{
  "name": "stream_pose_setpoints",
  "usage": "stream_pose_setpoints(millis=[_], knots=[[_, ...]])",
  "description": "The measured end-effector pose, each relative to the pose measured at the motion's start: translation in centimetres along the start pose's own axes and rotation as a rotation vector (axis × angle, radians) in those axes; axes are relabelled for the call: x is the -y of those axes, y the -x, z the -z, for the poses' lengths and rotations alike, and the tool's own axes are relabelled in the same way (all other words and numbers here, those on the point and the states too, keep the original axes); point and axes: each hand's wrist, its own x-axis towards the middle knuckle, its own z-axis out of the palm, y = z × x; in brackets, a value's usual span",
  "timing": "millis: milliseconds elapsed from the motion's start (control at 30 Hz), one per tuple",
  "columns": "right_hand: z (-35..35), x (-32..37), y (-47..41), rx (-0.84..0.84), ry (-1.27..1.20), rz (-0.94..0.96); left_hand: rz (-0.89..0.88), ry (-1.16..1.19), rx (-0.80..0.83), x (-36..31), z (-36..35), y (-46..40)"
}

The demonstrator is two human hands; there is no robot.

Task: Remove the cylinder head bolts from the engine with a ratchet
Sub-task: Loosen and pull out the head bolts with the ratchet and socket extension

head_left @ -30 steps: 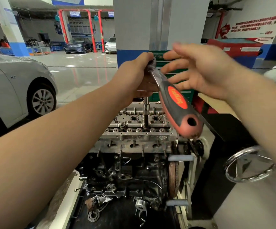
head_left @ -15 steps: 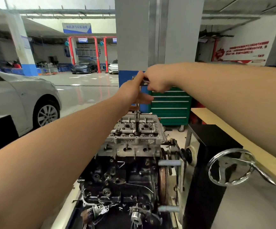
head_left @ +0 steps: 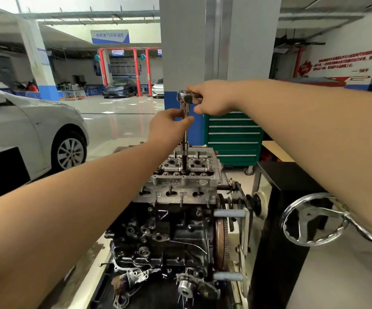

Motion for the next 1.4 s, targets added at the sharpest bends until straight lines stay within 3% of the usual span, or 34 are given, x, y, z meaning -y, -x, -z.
stream_pose_setpoints(millis=[100,200,300,400,500,1167,1400], knots=[[-0.4,1.0,-0.4,-0.023,0.038,-0.035,-0.029,0.012,-0.048,0.0,-1.3,-0.7],[-1.1,2.0,-0.8,-0.119,0.159,-0.107,0.055,0.239,0.072,0.1,-2.6,-1.2],[-0.4,1.8,-1.6,-0.102,0.097,-0.032,0.097,0.428,0.055,1.2,-3.0,-1.7],[1.2,0.0,-2.0,-0.011,-0.056,0.026,0.081,0.523,0.086,1.9,-3.2,-1.7],[1.8,-2.1,-2.1,0.060,-0.437,-0.004,0.089,0.584,0.133,1.8,-3.7,-1.8],[1.7,-2.2,-2.3,0.032,-0.501,-0.100,0.112,0.609,0.298,1.0,-2.3,-2.5],[2.5,-1.9,-2.0,0.089,-0.544,-0.195,0.071,0.541,0.265,0.8,-2.9,-2.3]])
